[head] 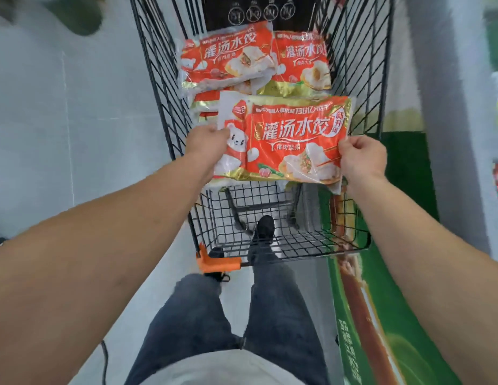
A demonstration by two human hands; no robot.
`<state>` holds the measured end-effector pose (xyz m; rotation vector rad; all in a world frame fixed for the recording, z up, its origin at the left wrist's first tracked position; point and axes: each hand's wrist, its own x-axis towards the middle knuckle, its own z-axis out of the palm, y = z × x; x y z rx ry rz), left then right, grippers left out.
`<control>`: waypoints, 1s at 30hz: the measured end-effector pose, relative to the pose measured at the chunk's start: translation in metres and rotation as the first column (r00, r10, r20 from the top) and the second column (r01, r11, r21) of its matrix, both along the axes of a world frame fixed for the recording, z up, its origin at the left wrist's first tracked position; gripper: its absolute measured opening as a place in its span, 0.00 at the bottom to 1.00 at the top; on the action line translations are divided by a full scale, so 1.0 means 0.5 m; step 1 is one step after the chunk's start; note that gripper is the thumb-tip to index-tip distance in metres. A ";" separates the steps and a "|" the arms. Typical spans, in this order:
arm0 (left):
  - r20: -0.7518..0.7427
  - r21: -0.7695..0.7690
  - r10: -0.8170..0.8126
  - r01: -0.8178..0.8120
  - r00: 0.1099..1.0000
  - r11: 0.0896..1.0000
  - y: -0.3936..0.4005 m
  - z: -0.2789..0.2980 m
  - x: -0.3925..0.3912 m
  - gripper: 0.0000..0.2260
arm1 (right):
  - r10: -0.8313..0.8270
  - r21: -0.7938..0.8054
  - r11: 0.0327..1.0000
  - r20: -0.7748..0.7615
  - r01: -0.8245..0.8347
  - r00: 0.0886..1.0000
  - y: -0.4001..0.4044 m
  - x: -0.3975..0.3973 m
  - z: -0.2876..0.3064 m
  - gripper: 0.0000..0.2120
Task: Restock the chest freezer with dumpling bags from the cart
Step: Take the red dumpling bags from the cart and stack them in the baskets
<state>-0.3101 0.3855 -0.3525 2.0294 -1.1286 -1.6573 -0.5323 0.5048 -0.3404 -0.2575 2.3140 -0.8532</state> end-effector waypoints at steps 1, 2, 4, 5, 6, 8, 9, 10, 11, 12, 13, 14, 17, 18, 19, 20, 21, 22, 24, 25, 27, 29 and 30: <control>-0.018 -0.017 -0.030 0.030 0.999 0.999 0.008 0.021 0.002 0.05 | -0.020 -0.013 1.000 -0.020 0.020 1.000 0.022 0.008 0.027 0.11; -0.039 -0.024 -0.068 0.067 0.997 0.997 0.020 0.043 0.007 0.06 | -0.047 -0.026 0.999 -0.039 0.046 0.998 0.050 0.019 0.053 0.12; -0.076 -0.050 -0.115 0.112 0.990 0.992 0.043 0.089 0.013 0.05 | -0.120 -0.062 0.991 -0.061 0.116 0.991 0.102 0.046 0.105 0.11; -0.092 -0.067 -0.131 0.125 0.987 0.990 0.051 0.107 0.010 0.05 | -0.155 -0.079 0.986 -0.066 0.149 0.986 0.124 0.055 0.127 0.10; -0.109 -0.089 -0.160 0.150 0.981 0.985 0.063 0.131 0.008 0.04 | -0.192 -0.100 0.978 -0.069 0.185 0.979 0.148 0.065 0.148 0.09; -0.137 -0.127 -0.222 0.205 0.965 0.970 0.093 0.173 0.003 0.04 | -0.274 -0.151 0.954 -0.097 0.258 0.957 0.201 0.090 0.196 0.10; -0.151 -0.142 -0.239 0.219 0.959 0.965 0.103 0.188 -0.003 0.04 | -0.296 -0.169 0.946 -0.112 0.275 0.949 0.218 0.095 0.216 0.11; -0.159 -0.157 -0.254 0.229 0.954 0.961 0.111 0.197 -0.010 0.05 | -0.314 -0.182 0.940 -0.120 0.290 0.942 0.231 0.098 0.229 0.12; -0.176 -0.165 -0.280 0.252 0.944 0.954 0.127 0.215 -0.016 0.05 | -0.338 -0.206 0.929 -0.129 0.308 0.932 0.253 0.106 0.254 0.12; -0.187 -0.172 -0.306 0.276 0.933 0.946 0.144 0.229 -0.021 0.06 | -0.369 -0.221 0.916 -0.141 0.334 0.919 0.277 0.111 0.271 0.12; -0.190 -0.183 -0.335 0.301 0.923 0.936 0.163 0.246 -0.029 0.07 | -0.405 -0.238 0.900 -0.152 0.364 0.902 0.304 0.116 0.296 0.12; -0.200 -0.194 -0.341 0.304 0.918 0.933 0.174 0.256 -0.037 0.07 | -0.421 -0.261 0.890 -0.154 0.374 0.894 0.319 0.118 0.312 0.12; -0.253 -0.203 -0.427 0.384 0.868 0.901 0.230 0.293 -0.081 0.07 | -0.493 -0.303 0.851 -0.177 0.430 0.852 0.399 0.115 0.363 0.11; -0.263 -0.204 -0.445 0.402 0.856 0.893 0.248 0.304 -0.098 0.08 | -0.512 -0.310 0.840 -0.178 0.446 0.840 0.426 0.109 0.370 0.11; -0.277 -0.205 -0.466 0.422 0.841 0.883 0.271 0.315 -0.118 0.10 | -0.541 -0.326 0.820 -0.173 0.470 0.823 0.456 0.106 0.382 0.11; -0.279 -0.215 -0.504 0.459 0.817 0.862 0.298 0.328 -0.140 0.10 | -0.575 -0.341 0.794 -0.153 0.503 0.804 0.489 0.099 0.392 0.10; -0.283 -0.234 -0.535 0.483 0.796 0.844 0.320 0.335 -0.160 0.09 | -0.606 -0.368 0.764 -0.130 0.530 0.785 0.514 0.095 0.402 0.10; -0.288 -0.250 -0.554 0.497 0.781 0.831 0.337 0.341 -0.173 0.08 | -0.618 -0.378 0.752 -0.120 0.540 0.777 0.536 0.089 0.403 0.09; -0.302 -0.269 -0.613 0.552 0.730 0.789 0.398 0.358 -0.223 0.09 | -0.666 -0.387 0.717 -0.136 0.580 0.733 0.610 0.071 0.420 0.09; -0.304 -0.268 -0.635 0.576 0.711 0.773 0.424 0.362 -0.244 0.10 | -0.686 -0.393 0.701 -0.141 0.596 0.714 0.645 0.062 0.422 0.09; -0.305 -0.285 -0.686 0.624 0.661 0.728 0.486 0.372 -0.290 0.10 | -0.723 -0.417 0.661 -0.127 0.624 0.679 0.717 0.036 0.424 0.09; -0.304 -0.309 -0.723 0.654 0.620 0.691 0.543 0.380 -0.333 0.09 | -0.764 -0.426 0.612 -0.103 0.666 0.636 0.780 0.010 0.419 0.09; -0.297 -0.310 -0.739 0.671 0.605 0.674 0.574 0.382 -0.356 0.10 | -0.784 -0.427 0.589 -0.093 0.686 0.614 0.815 -0.006 0.414 0.10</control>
